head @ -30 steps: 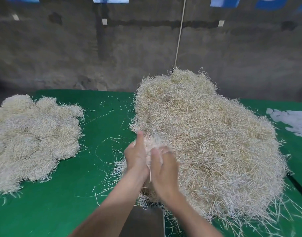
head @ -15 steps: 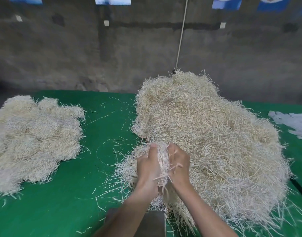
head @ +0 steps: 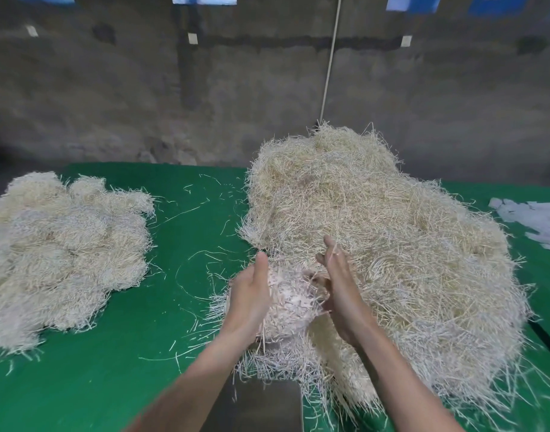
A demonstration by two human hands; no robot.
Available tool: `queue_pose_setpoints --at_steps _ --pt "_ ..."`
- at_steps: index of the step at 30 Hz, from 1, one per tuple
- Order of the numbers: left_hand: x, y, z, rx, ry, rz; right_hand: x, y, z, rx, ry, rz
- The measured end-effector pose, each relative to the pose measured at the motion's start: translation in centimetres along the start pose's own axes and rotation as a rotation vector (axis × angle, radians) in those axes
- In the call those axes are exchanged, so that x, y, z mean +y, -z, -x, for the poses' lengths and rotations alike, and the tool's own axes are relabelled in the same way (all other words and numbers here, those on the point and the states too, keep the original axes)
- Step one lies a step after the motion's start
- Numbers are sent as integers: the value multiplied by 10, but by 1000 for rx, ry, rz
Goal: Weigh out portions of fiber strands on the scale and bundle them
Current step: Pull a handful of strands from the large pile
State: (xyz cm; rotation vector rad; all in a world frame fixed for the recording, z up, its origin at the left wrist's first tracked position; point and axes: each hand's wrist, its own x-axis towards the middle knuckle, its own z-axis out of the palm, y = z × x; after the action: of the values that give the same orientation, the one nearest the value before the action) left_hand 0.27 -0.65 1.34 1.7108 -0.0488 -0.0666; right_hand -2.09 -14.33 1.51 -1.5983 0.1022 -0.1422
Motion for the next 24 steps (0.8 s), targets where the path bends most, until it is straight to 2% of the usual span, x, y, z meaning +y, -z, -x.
queue_pose_setpoints --at_steps 2,3,6,8,10,12,14,16,17,20,22,24 --pt "-1 -8 -1 47 -153 -116 -1 -24 11 -142 0 15" --pt "0 -11 -2 89 -220 -108 4 -39 17 -145 -17 44" --pt "4 -9 -10 238 -251 25 13 -65 25 65 -28 143" --pt "-4 -6 -8 234 -76 110 11 -65 15 190 -77 57" --pt "-13 -10 10 63 151 185 10 -59 4 321 -139 -89" --pt "-17 -19 27 -71 302 310 10 -59 -3 394 -159 -159" --pt "-16 -25 25 2 442 453 15 -66 0 412 -125 -111" --pt "-15 -29 16 135 478 479 20 -70 5 426 -73 -39" --pt "-16 -29 13 194 436 463 25 -70 7 425 -31 16" --pt "-23 -22 9 305 149 291 30 -62 11 372 86 178" --pt "-29 -15 6 234 -5 154 29 -57 11 310 93 124" --pt "-31 -12 3 78 -105 40 28 -57 12 265 66 20"
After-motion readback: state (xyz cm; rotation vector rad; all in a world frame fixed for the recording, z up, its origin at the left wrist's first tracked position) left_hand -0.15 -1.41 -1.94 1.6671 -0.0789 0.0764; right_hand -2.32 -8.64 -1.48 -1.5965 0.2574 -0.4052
